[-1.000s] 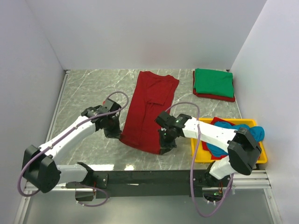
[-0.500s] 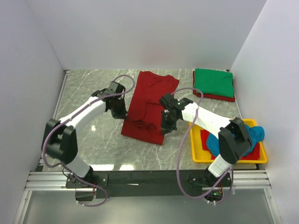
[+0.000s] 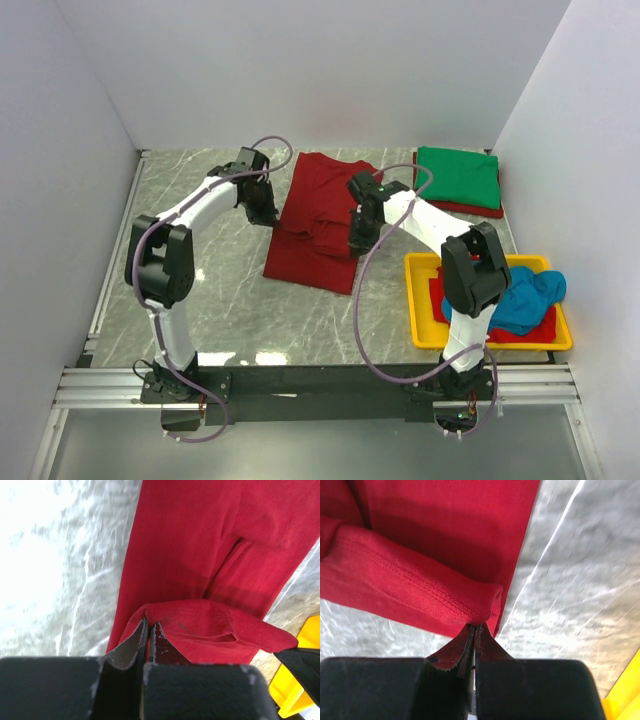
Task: Fold and stack the t-shirts
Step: Fold the tshirt
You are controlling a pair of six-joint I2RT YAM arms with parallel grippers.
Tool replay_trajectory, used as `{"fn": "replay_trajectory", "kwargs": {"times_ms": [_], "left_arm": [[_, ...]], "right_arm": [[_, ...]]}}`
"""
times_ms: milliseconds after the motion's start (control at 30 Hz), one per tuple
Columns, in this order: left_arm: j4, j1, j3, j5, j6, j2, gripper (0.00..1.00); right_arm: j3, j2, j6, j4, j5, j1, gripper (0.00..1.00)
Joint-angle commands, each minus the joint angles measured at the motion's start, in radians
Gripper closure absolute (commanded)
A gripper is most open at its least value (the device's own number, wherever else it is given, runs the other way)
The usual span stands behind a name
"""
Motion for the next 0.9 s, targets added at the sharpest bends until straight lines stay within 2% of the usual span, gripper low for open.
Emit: {"fn": "replay_trajectory", "kwargs": {"times_ms": [0,367,867], "left_arm": [[0.022,0.020,0.089,0.066,0.047,0.041,0.99],[0.007,0.043,0.220,0.103,0.079,0.188,1.00],[0.004,0.057,0.294,0.121,0.076,0.271,1.00]], "right_arm": [[0.071,0.039,-0.033,-0.036,0.028,-0.028,1.00],[0.145,0.125,-0.047,-0.048,0.017,-0.087,1.00],[0.239,0.221,-0.061,-0.056,0.019,-0.127,1.00]]}}
